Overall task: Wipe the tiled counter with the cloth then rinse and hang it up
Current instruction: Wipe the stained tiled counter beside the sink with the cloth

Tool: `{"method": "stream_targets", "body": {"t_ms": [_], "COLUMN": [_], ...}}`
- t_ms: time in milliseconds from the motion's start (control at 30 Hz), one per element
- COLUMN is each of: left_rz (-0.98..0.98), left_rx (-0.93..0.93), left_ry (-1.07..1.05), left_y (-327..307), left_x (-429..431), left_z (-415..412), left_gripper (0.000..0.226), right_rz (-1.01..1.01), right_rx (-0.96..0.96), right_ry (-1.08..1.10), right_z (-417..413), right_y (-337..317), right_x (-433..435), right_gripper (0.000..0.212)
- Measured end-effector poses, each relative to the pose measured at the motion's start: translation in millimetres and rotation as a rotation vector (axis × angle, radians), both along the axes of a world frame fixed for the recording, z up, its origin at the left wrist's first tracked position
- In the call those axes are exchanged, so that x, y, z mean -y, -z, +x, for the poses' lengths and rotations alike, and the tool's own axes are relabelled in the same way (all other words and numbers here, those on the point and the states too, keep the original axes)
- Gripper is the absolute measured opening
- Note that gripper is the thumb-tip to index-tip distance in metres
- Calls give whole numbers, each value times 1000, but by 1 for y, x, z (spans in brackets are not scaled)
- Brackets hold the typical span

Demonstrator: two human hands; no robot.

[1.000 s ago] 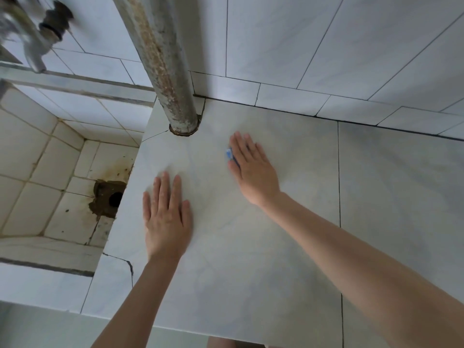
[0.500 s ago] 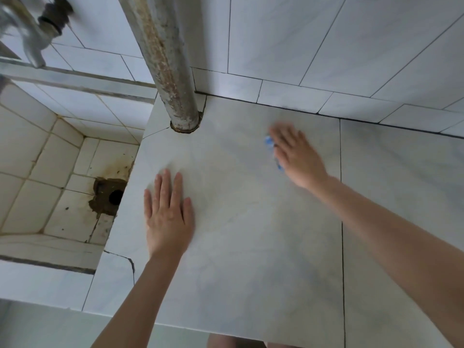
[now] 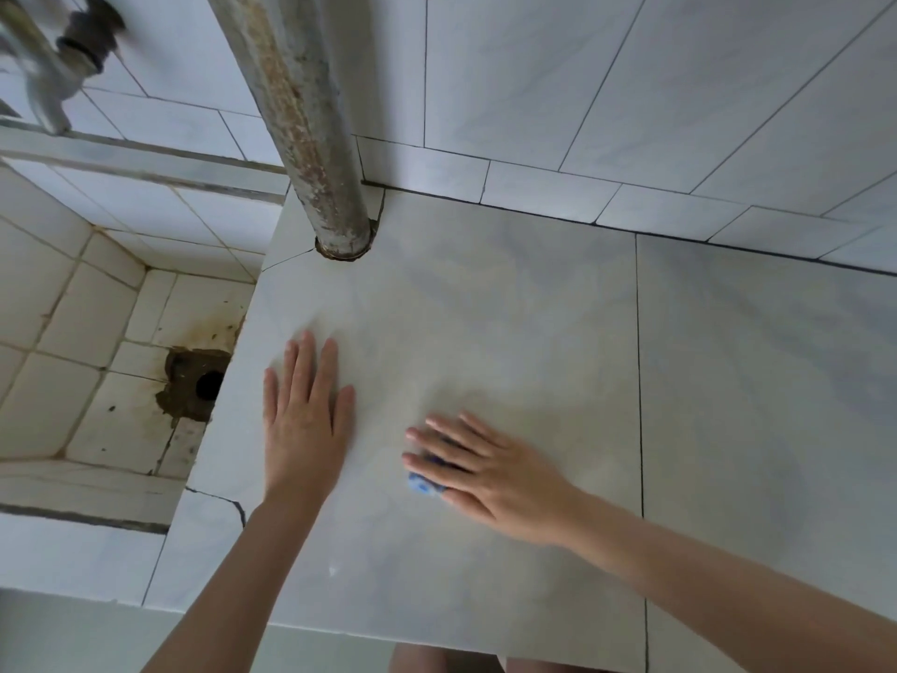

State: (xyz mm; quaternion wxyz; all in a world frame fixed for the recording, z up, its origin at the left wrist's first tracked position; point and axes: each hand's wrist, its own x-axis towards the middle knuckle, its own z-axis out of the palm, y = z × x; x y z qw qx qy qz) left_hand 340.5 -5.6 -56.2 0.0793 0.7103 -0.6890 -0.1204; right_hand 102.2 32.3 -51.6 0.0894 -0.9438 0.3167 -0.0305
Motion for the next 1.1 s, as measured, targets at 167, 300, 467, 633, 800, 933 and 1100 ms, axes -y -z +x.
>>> {"method": "stream_targets", "body": {"t_ms": [167,300,467,633,800,933,1100], "left_rz": [-13,-21,-31,-46,-43,-39,-17], "left_rx": [21,-5,-15,-16,15,43,31], "left_ry": [12,-24,-35,-61,-13,-20,-46], "left_y": [-5,-5,-6,-4,0,0,0], "left_x": [-12,-20,-19,-21,-23,-24,-23], "left_z": [18,20,18,27,34,33,26], "left_gripper": [60,61,60,60,58,57,58], "right_rz": [-58,43,136,59,32,-13,-25], "right_rx": [-71,-22,98,176,93,24,-79], "right_ry": [317,808,793,485,75,-88,149], "right_z": [-56,-61,18,92,89,38,-29], "right_y": [9,4,8,8,6,2,6], "right_x": [76,143,172,143,59,28,89], "right_gripper": [49,61,48,52,46,45,50]}}
